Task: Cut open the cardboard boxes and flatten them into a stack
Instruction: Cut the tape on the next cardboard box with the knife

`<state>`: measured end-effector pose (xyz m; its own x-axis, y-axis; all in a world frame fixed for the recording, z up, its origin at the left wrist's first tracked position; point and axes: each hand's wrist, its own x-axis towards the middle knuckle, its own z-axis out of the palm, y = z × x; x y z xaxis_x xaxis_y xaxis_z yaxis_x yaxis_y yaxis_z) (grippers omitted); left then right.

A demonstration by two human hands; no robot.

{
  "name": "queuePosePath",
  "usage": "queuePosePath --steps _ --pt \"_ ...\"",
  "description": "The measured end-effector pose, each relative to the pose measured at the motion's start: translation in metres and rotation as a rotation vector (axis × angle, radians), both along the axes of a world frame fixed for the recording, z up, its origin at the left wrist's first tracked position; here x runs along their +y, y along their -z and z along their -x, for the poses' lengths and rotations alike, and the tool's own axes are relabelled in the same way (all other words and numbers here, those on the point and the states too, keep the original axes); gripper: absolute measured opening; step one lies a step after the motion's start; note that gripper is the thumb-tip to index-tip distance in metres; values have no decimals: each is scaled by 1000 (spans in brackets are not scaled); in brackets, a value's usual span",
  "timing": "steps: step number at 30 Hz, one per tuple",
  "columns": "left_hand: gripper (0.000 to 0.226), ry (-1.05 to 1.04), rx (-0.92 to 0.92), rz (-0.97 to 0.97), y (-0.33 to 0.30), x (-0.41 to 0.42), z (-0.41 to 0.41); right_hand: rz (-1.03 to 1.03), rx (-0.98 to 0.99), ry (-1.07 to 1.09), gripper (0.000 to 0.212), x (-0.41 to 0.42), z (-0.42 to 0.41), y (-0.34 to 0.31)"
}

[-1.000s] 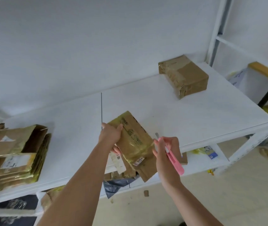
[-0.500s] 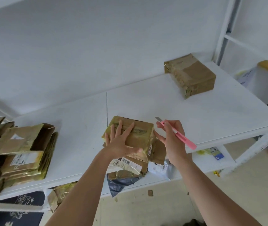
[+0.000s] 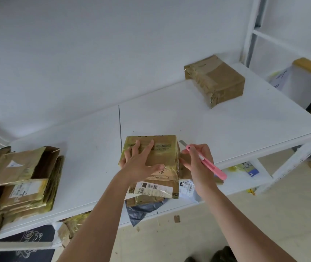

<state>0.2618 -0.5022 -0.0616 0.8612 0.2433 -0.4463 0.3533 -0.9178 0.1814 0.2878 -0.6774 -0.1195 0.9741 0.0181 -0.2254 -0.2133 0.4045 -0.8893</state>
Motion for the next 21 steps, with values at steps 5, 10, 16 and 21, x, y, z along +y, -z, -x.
queuePosePath --steps 5,10,16,21 --pt "87 15 -20 -2 3 2 5 19 -28 15 6 9 -2 4" --pt "86 29 -20 -17 7 3 5 -10 -23 31 8 12 0 5" --pt "86 57 3 -63 11 4 4 37 -28 -36 13 2 -5 7" --pt "87 67 24 -85 9 3 2 72 -49 -67 12 -4 13 8"
